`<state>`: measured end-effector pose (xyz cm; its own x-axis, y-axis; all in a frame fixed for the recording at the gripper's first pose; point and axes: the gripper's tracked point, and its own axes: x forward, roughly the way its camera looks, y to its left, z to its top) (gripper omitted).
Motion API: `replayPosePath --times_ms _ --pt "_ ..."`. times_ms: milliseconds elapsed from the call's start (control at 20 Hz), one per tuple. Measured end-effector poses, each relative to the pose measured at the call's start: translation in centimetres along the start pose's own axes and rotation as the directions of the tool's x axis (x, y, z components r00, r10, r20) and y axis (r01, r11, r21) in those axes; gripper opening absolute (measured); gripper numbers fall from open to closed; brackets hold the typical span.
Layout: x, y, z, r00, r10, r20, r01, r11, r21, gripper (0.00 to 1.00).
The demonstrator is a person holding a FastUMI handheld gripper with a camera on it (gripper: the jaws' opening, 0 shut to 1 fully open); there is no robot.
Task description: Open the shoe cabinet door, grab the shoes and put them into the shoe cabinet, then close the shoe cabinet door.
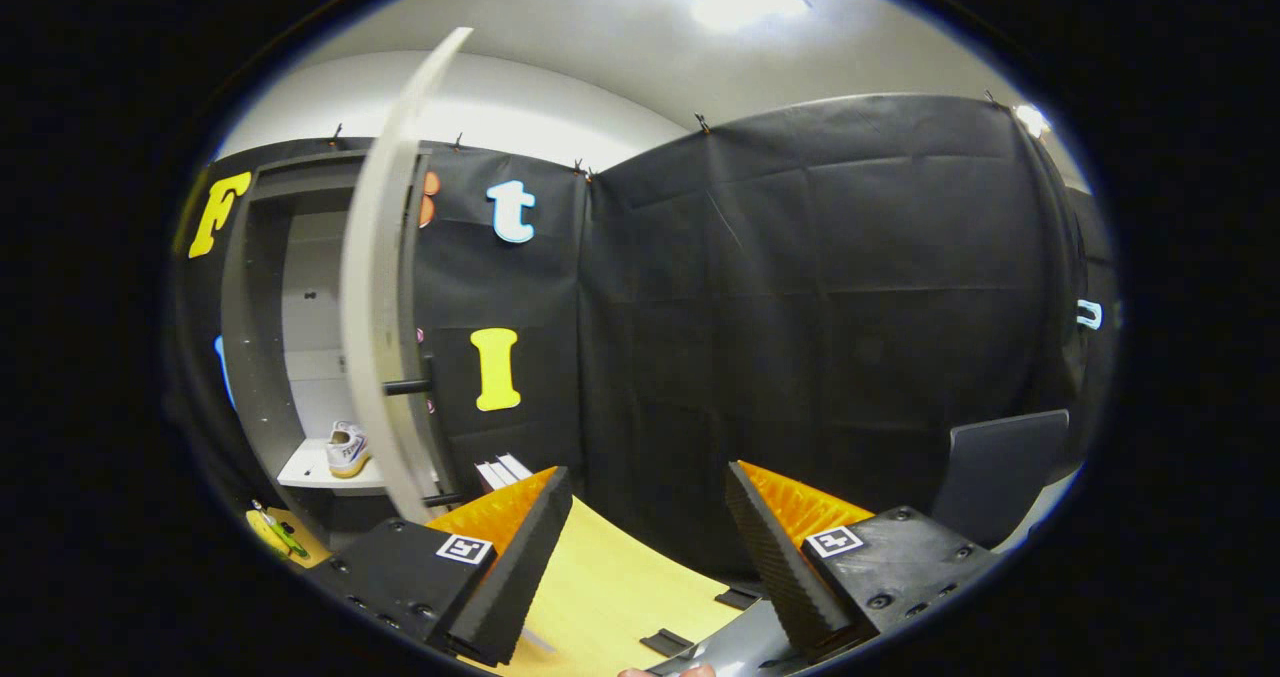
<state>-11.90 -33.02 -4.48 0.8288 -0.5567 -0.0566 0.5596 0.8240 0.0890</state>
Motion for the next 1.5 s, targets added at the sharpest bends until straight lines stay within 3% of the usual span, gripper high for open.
replayPosePath --times_ms 150,350,500,650,1150,1500 --pt "3.7 0.0 -0.9 0.998 0.018 -0.052 -0.017 0.999 0.029 0.98" --pt "7.0 3.7 -2.3 0.988 0.108 -0.106 -0.102 0.993 0.061 0.98" --pt "7.5 7.2 -3.2 0.976 0.178 -0.123 -0.174 0.984 0.046 0.98" --pt "7.6 7.8 -3.0 0.977 0.186 -0.108 -0.185 0.983 0.022 0.94" --pt "3.4 13.0 -3.7 0.953 0.278 -0.119 -0.272 0.96 0.065 0.95" --pt "-0.4 20.3 -4.9 0.909 0.391 -0.144 -0.375 0.918 0.126 0.96"
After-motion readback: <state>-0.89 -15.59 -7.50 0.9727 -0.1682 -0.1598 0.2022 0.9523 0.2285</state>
